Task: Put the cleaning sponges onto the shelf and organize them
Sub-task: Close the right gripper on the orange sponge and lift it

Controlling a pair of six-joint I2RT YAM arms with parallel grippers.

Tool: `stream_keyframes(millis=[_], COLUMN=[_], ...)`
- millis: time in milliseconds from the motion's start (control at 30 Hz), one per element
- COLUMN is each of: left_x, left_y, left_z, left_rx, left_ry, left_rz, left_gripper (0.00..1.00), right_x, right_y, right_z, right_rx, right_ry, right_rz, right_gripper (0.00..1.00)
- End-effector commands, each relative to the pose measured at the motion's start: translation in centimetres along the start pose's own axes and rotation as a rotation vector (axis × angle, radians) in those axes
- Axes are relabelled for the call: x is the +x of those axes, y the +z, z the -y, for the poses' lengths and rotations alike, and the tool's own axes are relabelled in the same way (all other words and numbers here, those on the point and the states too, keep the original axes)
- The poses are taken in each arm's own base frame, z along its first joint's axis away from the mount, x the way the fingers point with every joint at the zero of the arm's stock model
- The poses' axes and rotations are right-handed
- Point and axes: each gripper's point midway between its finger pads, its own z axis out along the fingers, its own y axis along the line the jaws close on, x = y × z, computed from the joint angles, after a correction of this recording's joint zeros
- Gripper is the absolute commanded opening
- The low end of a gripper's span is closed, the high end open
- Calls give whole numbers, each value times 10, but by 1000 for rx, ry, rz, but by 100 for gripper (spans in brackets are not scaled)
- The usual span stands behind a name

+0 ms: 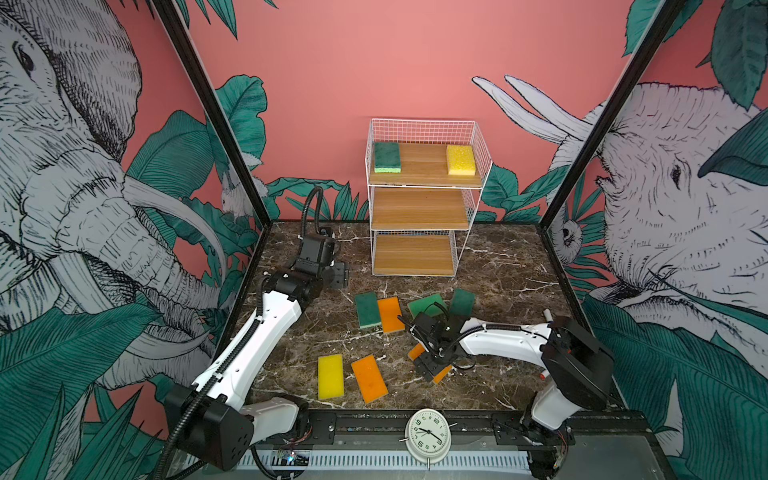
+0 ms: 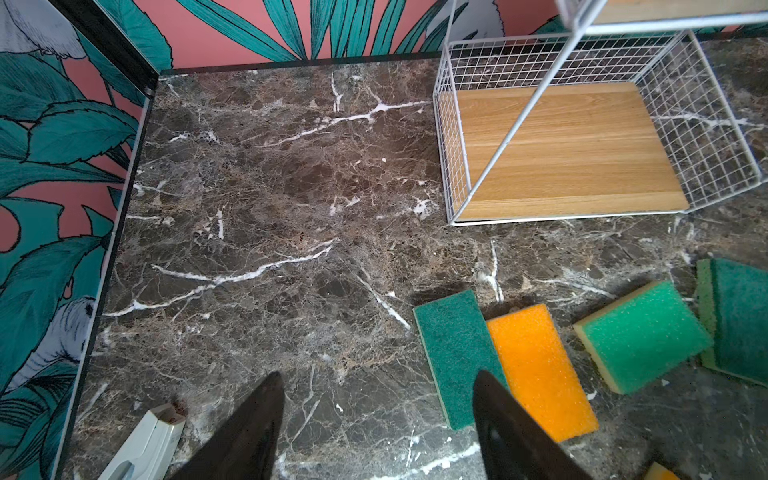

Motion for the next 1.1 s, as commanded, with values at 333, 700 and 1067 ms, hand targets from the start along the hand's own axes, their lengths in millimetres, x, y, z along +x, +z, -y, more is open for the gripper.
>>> stream_keyframes(millis=[333,700,1067], left_x=[0,-1,-3], left_y=[-10,-15,-18], left_z=[-6,-3,-2], left_rx=[-9,15,23], left_ry=[-17,-21,-24], left_rz=[18,28,36], left_gripper=[73,73,73], right_x=[-7,15,13], right_y=[-16,-11,-7], right_z=[24,18,9], right_rx=[39,-20,-12], right_ry=[217,235,159], right_rz=[95,76,98], right_gripper=[95,96,95])
